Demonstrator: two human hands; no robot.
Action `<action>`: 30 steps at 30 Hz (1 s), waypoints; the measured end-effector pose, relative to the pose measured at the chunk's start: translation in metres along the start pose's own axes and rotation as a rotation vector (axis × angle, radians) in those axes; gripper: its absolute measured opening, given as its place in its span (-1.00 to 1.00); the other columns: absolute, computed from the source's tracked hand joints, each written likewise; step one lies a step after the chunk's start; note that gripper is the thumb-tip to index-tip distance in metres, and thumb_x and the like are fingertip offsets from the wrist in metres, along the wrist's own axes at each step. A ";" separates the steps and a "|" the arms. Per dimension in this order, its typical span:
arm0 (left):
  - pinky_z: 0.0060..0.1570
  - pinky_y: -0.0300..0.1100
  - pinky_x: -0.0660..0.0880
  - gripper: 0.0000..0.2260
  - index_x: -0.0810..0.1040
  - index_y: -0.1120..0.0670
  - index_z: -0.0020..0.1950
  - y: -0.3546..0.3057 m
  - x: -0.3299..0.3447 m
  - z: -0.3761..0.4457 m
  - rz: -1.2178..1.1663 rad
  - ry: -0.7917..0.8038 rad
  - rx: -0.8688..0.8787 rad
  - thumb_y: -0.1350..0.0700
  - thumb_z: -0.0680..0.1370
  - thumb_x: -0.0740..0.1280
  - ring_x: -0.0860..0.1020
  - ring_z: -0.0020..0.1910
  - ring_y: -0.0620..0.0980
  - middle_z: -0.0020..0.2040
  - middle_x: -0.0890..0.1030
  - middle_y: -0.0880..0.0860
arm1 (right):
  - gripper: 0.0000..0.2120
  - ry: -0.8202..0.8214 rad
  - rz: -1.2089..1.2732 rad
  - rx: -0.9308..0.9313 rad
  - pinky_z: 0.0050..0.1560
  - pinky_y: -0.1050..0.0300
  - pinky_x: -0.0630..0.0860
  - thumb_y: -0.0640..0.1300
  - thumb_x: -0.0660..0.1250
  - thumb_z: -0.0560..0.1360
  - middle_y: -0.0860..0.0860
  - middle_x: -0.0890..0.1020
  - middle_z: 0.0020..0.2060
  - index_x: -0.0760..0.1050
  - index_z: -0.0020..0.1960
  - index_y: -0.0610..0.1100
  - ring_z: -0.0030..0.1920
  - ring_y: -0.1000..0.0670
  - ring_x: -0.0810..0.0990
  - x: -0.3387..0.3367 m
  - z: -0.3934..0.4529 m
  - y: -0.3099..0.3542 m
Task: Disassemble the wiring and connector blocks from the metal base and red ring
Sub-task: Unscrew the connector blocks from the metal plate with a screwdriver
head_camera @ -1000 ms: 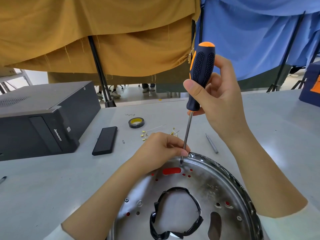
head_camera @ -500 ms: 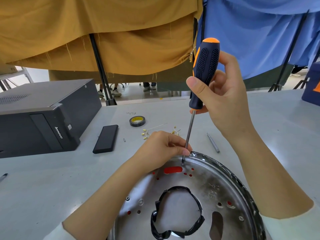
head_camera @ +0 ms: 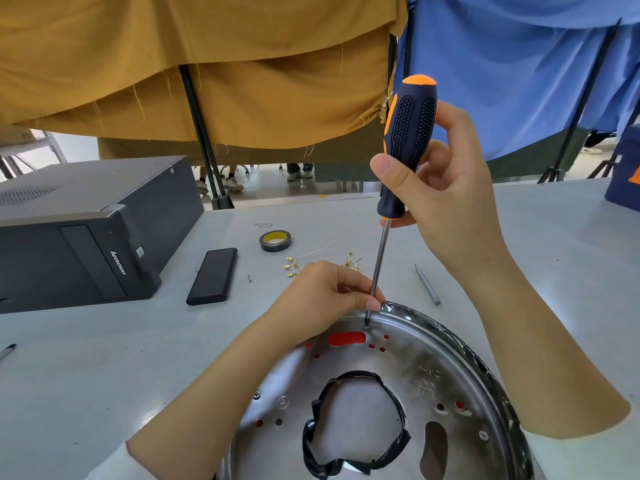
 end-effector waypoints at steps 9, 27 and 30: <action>0.09 -0.10 0.52 -0.94 0.69 -0.06 -0.19 0.001 0.001 0.000 0.001 -0.013 0.005 0.11 0.41 0.48 0.63 -0.11 -0.14 -0.19 0.69 -0.09 | -0.63 0.043 0.031 0.012 -0.35 0.00 0.63 -0.05 0.38 0.51 -0.18 0.57 -0.08 0.34 0.22 0.20 -0.16 -0.31 0.53 0.001 0.000 0.003; 0.06 -0.21 0.52 -0.91 0.68 -0.01 -0.21 0.002 -0.001 0.001 -0.035 0.015 -0.002 0.18 0.42 0.47 0.63 -0.10 -0.16 -0.16 0.69 -0.11 | -0.55 0.093 -0.003 0.021 -0.31 0.02 0.64 0.01 0.39 0.49 0.06 0.51 -0.23 0.38 0.34 0.06 -0.33 0.02 0.54 0.007 -0.001 0.003; 0.09 -0.20 0.51 -0.91 0.68 -0.02 -0.20 0.002 -0.001 0.000 -0.013 0.025 0.006 0.18 0.44 0.45 0.63 -0.09 -0.18 -0.15 0.69 -0.11 | -0.51 0.063 -0.024 0.013 -0.32 -0.02 0.64 0.03 0.44 0.45 0.02 0.49 -0.27 0.35 0.31 0.12 -0.36 -0.04 0.52 0.010 -0.003 0.007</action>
Point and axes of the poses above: each hand's wrist, its own z-axis towards the middle knuckle, its own x-axis out of the palm, y = z × x, the point moved 1 cm from there along z, towards the middle knuckle
